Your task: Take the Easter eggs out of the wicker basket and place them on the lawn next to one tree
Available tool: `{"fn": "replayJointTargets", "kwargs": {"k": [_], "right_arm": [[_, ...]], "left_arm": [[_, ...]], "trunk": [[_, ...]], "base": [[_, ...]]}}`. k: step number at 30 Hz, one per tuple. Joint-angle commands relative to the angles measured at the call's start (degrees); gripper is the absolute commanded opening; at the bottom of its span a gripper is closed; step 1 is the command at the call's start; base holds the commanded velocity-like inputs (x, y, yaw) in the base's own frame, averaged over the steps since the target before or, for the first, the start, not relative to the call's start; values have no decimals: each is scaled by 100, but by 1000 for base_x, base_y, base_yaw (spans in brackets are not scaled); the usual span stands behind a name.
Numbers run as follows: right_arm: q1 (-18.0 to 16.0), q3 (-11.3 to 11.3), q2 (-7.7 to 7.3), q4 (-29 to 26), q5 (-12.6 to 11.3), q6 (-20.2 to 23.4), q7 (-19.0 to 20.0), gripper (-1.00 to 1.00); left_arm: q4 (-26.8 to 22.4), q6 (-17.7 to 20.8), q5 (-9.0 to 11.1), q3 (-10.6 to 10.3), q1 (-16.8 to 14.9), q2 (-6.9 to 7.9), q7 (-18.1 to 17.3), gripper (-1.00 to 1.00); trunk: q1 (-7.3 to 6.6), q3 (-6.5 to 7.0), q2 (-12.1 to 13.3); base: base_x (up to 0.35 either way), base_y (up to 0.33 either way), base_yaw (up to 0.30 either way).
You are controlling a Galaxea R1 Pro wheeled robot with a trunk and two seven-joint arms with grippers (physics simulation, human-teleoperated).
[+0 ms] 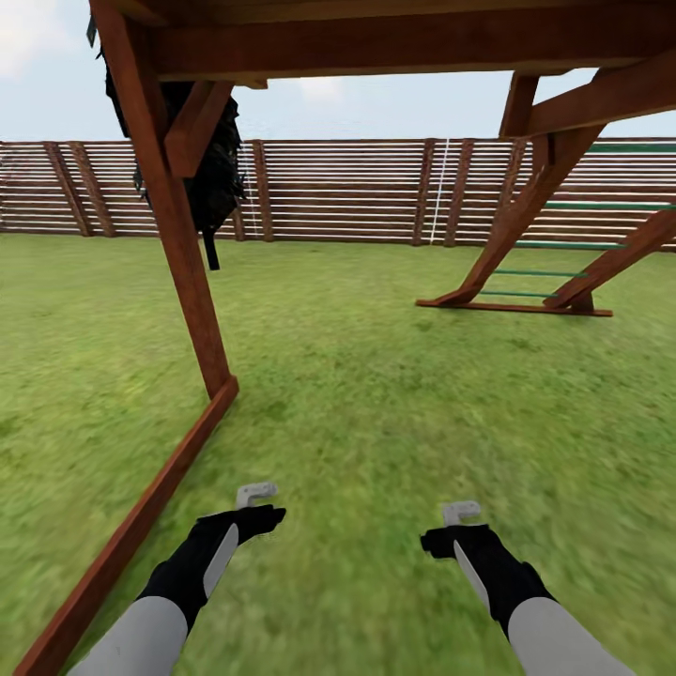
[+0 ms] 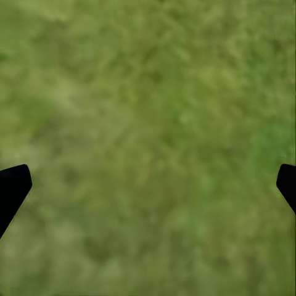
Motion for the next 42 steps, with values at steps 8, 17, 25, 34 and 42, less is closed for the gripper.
{"fn": "replayJointTargets", "kwargs": {"k": [8,17,25,34,42], "right_arm": [[-1,-1,-11,-2,48,36,5,100],[-1,13,-4,-2,48,36,5,100],[-1,5,-13,-2,48,36,5,100],[-1,-2,-13,-3,48,36,3,100],[-1,14,-13,0,55,45,2,100]], "left_arm": [[-7,36,40,20,-2,-4,-10,100],[-7,36,40,20,-2,-4,-10,100],[-7,44,40,20,-2,-4,-10,100],[-7,45,40,20,-2,-4,-10,100],[-7,45,40,20,-2,-4,-10,100]], "trunk": [[2,-5,-2],[2,-5,-2],[2,-5,-2],[2,-5,-2],[2,-5,-2]], "base": [[315,0,18],[315,0,0],[315,0,0],[315,0,0],[315,0,0]]}}
